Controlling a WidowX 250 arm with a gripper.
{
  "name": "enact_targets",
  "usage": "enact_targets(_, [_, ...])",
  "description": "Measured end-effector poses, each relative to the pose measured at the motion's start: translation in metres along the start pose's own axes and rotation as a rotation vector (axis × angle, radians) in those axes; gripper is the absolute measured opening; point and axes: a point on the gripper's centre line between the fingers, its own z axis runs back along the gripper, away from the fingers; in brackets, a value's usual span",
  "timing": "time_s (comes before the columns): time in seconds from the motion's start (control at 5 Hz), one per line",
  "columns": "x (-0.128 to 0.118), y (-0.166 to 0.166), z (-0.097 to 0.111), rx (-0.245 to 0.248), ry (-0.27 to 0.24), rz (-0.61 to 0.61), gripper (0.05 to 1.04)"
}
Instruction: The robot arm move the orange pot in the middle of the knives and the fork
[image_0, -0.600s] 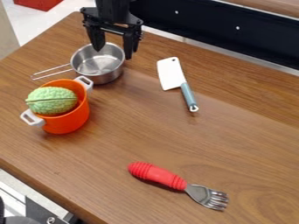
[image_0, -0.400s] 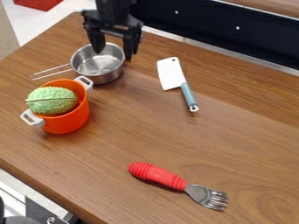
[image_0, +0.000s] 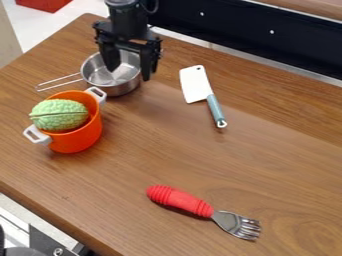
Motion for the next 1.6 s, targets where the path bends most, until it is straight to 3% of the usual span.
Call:
enact_targets(0.4, [-0.036, 0.008, 0.007, -0.026, 0.006, 0.028, 0.998])
enact_targets(0.6, [-0.055, 0.010, 0.006, -0.055, 0.043, 0.074, 0.998])
enact_targets(0.8, [-0.065, 0.011, 0.000, -0.054, 0.077, 0.116, 0.998])
enact_targets(1.0, [-0.070, 0.010, -0.006, -0.038, 0.084, 0.167, 0.998])
enact_targets(1.4, [-0.075, 0.001, -0.016, -0.092, 0.084, 0.220, 0.998])
enact_targets(1.6, [-0.077, -0.001, -0.022, -0.077, 0.074, 0.243, 0.998])
